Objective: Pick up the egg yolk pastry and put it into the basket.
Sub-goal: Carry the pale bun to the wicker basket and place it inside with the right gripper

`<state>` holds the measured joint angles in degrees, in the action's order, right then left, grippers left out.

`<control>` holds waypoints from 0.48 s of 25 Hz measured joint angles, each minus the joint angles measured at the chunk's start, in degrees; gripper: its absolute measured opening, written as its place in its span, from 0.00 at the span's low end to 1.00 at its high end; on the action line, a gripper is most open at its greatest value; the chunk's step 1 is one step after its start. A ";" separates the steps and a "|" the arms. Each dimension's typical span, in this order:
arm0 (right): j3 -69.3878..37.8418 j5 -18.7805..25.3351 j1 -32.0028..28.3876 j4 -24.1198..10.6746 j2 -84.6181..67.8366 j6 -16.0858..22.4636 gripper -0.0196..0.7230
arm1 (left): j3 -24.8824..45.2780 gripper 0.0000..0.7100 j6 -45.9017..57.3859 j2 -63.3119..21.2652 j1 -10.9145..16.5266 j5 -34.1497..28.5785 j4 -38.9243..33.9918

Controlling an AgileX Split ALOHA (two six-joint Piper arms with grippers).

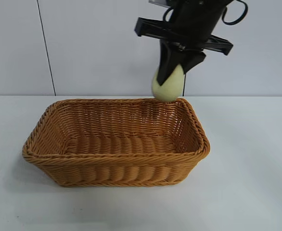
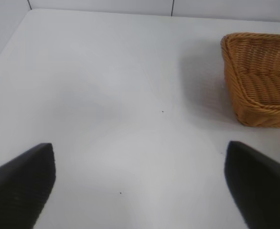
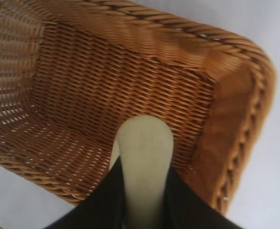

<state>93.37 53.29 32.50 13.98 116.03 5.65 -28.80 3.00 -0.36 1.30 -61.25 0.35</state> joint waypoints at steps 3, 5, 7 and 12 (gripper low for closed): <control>0.00 -3.15 0.59 0.09 3.60 0.07 0.19 | 0.00 0.98 0.00 0.00 0.00 0.00 0.00; 0.00 -4.37 0.59 0.03 6.15 0.19 0.19 | 0.00 0.98 0.00 0.00 0.00 0.00 0.00; 0.00 -4.64 0.59 0.03 8.09 0.19 0.19 | 0.00 0.98 0.00 0.00 0.00 0.00 0.00; 0.00 -4.59 0.59 0.03 9.79 0.25 0.29 | 0.00 0.98 0.00 0.00 0.00 0.00 0.00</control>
<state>93.37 48.70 33.09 14.01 125.82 5.90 -28.80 3.00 -0.36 1.30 -61.25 0.35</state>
